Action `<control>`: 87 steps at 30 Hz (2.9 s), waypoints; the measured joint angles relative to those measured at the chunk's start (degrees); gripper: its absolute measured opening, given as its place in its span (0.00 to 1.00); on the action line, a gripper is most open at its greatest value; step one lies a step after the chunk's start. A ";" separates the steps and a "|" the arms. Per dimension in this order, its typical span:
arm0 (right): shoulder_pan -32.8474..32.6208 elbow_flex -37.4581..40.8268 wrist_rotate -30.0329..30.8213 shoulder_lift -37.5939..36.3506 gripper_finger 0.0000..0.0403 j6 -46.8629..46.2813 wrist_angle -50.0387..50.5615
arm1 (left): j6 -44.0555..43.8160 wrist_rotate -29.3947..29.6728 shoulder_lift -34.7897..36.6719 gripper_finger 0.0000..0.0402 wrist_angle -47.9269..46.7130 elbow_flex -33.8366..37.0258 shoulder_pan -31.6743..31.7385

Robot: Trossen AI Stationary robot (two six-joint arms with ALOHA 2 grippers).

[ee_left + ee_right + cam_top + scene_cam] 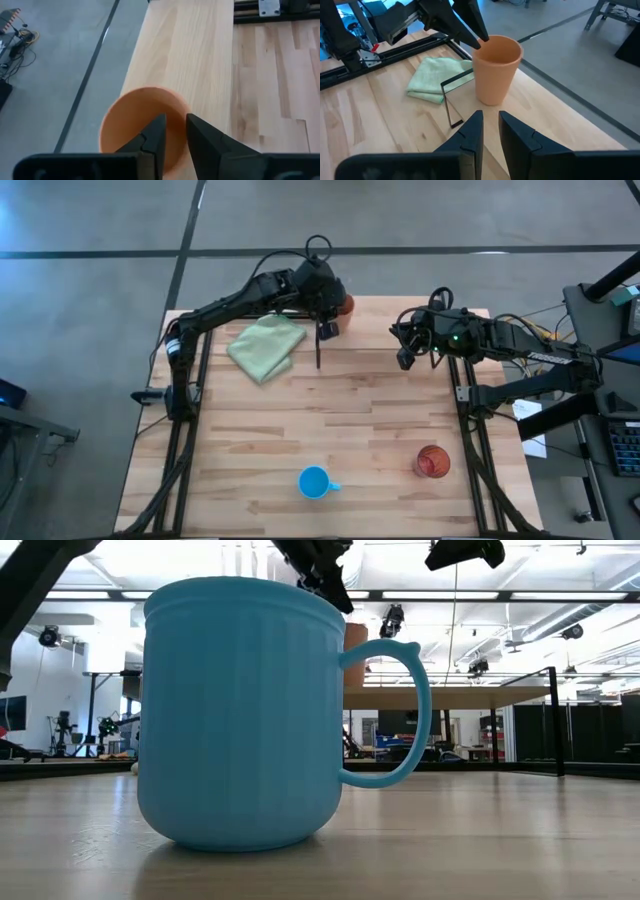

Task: Stack small to large cups/mugs on shelf
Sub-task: Put the light brown cup on the shelf, then put the brown cup on the shelf

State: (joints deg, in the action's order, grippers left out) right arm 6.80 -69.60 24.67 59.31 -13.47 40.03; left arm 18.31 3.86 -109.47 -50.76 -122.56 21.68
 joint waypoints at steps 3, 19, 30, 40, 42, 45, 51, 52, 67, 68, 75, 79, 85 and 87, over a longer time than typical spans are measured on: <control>-0.01 0.00 0.00 0.00 0.13 0.00 0.02 | -0.01 0.02 -0.11 0.15 -0.62 0.13 0.00; -0.03 -0.03 -3.39 -0.76 0.13 -0.02 0.01 | -3.12 1.15 1.01 0.15 -2.79 -0.22 -1.94; -0.17 -2.39 -23.07 -4.25 0.13 -4.47 0.09 | -23.27 -3.03 11.40 0.15 -19.04 -0.51 -13.13; 0.25 -3.58 -23.56 -3.33 0.13 -5.81 0.27 | -34.60 -4.82 11.11 0.15 -27.98 0.71 -29.01; 0.36 -3.64 -24.75 -2.83 0.13 -8.15 1.62 | -36.11 -4.70 9.92 0.15 -27.59 0.78 -30.80; 0.36 -4.82 -31.07 -1.66 0.13 -10.29 9.38 | -39.61 -4.37 8.52 0.15 -27.34 0.78 -31.63; -2.88 -5.75 -37.48 1.35 0.13 -12.54 33.33 | -42.12 -4.31 8.15 0.15 -26.98 0.74 -31.73; -3.67 -5.56 -37.78 1.91 0.13 -12.48 36.94 | -42.36 -4.31 8.16 0.15 -26.49 0.74 -31.73; -17.34 -4.48 -48.48 13.29 0.14 -15.05 46.52 | -43.51 -3.42 8.39 0.15 -24.86 0.72 -31.77; -18.19 -4.48 -47.44 14.23 0.14 -15.06 46.21 | -43.50 -3.38 8.39 0.15 -24.75 0.72 -31.77; -22.12 -4.42 -41.10 20.22 0.14 -16.92 45.63 | -42.25 -3.37 8.41 0.15 -24.79 0.76 -31.79; -24.22 -4.42 -42.20 22.17 0.14 -19.79 44.90 | -41.52 -3.52 8.41 0.15 -25.38 0.76 -31.86; -28.27 -4.42 -44.19 23.79 0.14 -21.51 45.06 | -38.96 -3.82 8.41 0.15 -25.35 0.76 -31.95; -29.23 -4.42 -44.22 24.56 0.14 -21.95 45.69 | -38.57 -3.91 8.44 0.15 -25.33 0.76 -31.95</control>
State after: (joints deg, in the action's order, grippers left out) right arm -22.43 -74.02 -19.56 83.87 -35.42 85.72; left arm -20.26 -0.05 -101.03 -76.09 -121.80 -10.26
